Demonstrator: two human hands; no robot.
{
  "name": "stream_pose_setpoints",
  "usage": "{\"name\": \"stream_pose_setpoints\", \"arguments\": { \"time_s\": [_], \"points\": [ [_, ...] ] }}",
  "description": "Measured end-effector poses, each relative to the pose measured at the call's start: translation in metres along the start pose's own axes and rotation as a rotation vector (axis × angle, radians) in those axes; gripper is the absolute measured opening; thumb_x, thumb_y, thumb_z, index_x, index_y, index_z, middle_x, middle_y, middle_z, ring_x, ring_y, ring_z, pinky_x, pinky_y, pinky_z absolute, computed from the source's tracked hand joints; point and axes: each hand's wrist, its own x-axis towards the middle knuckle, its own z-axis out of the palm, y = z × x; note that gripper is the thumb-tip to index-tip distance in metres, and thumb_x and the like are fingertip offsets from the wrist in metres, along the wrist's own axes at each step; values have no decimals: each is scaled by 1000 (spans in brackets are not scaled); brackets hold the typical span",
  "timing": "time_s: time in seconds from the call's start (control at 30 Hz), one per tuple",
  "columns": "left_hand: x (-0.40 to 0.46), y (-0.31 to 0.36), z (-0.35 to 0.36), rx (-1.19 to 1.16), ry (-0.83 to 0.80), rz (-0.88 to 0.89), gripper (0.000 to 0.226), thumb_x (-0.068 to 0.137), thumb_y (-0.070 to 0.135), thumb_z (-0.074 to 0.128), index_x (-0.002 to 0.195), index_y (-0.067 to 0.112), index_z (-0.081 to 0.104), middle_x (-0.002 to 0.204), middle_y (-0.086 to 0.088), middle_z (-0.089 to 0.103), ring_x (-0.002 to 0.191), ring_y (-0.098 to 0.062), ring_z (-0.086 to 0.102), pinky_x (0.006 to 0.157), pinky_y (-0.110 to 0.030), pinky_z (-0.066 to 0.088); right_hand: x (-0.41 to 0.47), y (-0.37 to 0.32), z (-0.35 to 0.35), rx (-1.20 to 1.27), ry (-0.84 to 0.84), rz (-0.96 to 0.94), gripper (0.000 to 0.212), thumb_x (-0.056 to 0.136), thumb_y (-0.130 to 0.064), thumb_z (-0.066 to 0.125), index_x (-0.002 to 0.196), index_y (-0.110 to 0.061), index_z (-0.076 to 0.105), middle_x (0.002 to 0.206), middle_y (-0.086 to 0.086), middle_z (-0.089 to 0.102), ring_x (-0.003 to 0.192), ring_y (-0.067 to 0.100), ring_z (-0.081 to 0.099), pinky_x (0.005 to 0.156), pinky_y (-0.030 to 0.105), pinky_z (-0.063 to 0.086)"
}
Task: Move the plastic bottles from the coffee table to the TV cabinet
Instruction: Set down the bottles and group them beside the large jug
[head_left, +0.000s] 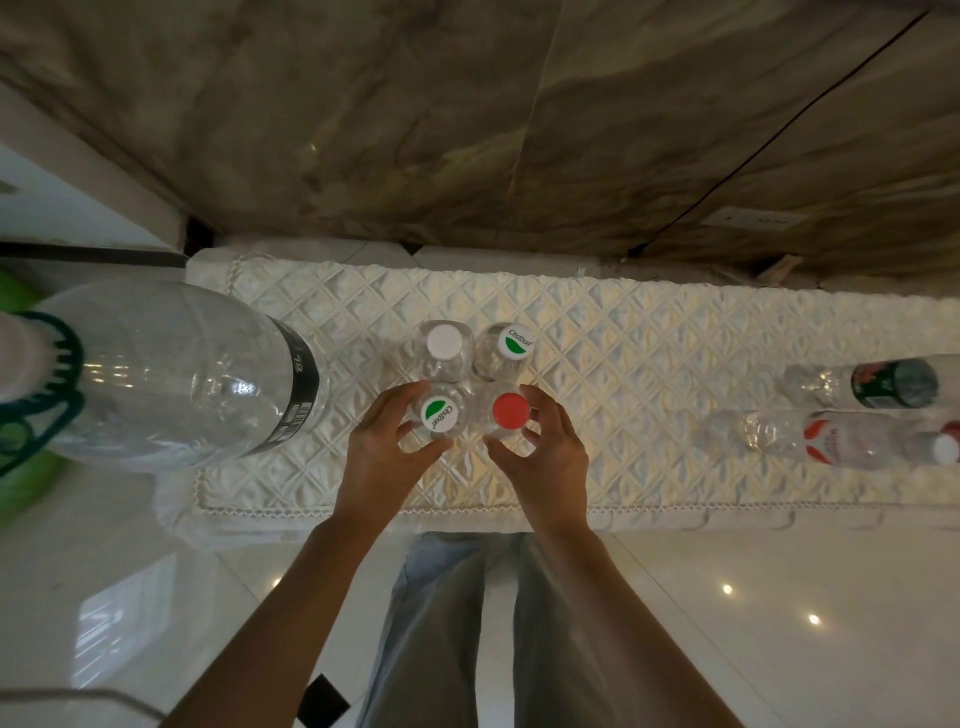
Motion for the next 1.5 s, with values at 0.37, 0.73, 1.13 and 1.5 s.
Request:
{"name": "stream_pose_setpoints", "arguments": {
  "time_s": [0.37,0.73,1.13,1.5],
  "points": [
    [2,4,3,-81,17,-49,62,65,8,84,120,7,56,115,-7,59,101,-1,56,81,-3,45,6,7,-2,9,-48,-14,69,71,-33,80,129,-17,48,122,5,60,103,16,62,82,22,52],
    [-1,0,7,-116,32,-92,62,64,10,84,120,11,56,115,-1,59,105,15,52,81,-6,46,4,4,-8,-58,-31,-52,66,70,-34,81,127,-15,52,118,5,63,96,21,66,77,19,49],
    [0,2,10,-118,43,-90,63,63,5,84,119,9,57,114,0,57,104,11,53,81,-4,45,2,4,-6,-116,12,-46,65,70,-35,80,125,-13,53,118,5,63,100,21,65,80,15,42],
    [-2,-3,5,-67,2,-85,69,65,19,84,126,13,53,121,-2,60,110,-11,57,89,-21,49,-4,2,-3,-156,-65,-3,80,72,-41,77,138,-15,39,134,4,53,120,21,54,87,22,40]
  ]
}}
